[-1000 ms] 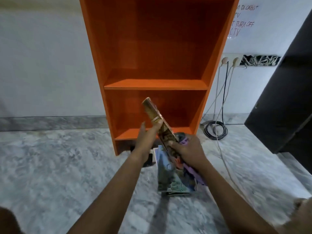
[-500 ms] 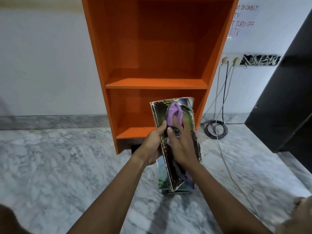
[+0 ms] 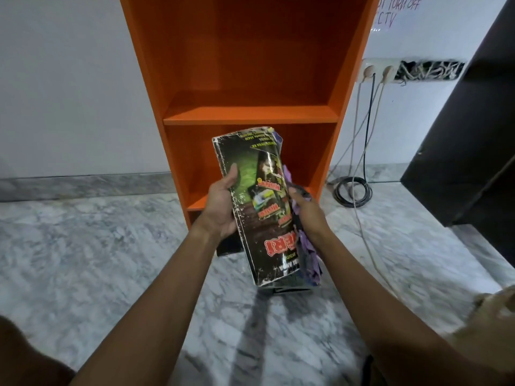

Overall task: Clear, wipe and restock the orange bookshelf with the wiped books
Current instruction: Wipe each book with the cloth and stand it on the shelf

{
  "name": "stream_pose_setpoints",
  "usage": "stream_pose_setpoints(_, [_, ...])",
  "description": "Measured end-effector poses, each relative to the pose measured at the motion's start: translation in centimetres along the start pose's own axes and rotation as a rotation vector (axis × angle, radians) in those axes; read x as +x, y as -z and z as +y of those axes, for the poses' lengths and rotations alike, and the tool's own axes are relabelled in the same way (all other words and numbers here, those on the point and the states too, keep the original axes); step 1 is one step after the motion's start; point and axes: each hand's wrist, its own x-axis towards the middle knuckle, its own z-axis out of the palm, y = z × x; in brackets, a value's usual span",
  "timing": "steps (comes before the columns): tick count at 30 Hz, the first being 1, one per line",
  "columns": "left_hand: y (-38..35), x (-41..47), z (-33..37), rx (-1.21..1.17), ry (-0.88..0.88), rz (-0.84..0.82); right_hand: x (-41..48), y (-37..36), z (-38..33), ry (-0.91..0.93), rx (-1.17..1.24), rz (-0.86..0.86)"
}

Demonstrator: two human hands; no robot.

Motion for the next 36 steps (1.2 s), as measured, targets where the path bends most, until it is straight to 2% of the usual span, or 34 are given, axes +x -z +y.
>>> stream_pose_setpoints(3, [0.9,0.2,1.3,-0.084,-0.071,0.048,-0.2,-0.1,3.4,-0.202,0.164,-0.114])
stream_pose_setpoints(7, [1.3,0.0,2.9,-0.076,-0.141,0.127,-0.8,0.3,5.9,-0.239,0.411,-0.241])
stream_pose_setpoints(9, [1.3,-0.2,3.3,-0.066,-0.107,0.150,-0.8,0.7,6.0,-0.233,0.521,-0.252])
stream_pose_setpoints(13, [2.4,0.0,3.9,0.029,0.075,0.270,-0.3,2.1,4.1,-0.181,0.629,-0.184])
stream_pose_setpoints(17, [3.4,0.0,2.5,0.188,0.237,0.344,1.8,3.2,2.1,-0.011,0.547,0.068])
stream_pose_setpoints(19, [3.5,-0.5,2.0,0.122,0.262,0.305,2.4,3.7,2.0,0.013,0.539,0.138])
stream_pose_setpoints(22, [3.3,-1.1,1.9,0.039,0.206,0.220,2.3,4.1,1.7,0.051,0.451,0.186])
stream_pose_setpoints(27, [3.0,-0.6,2.1,0.311,0.054,0.252,1.0,2.2,1.8,0.113,-0.210,0.307])
stream_pose_setpoints(30, [2.5,-0.9,1.9,0.368,0.003,0.260,0.1,0.1,1.5,0.114,-0.251,0.263])
stream_pose_setpoints(32, [1.8,-1.0,1.6,0.396,-0.032,0.225,-0.4,-1.8,1.0,0.178,-0.239,0.165])
stream_pose_setpoints(36, [0.3,-1.4,2.0,0.536,-0.073,0.136,-0.6,-4.6,-1.1,0.127,0.012,0.007])
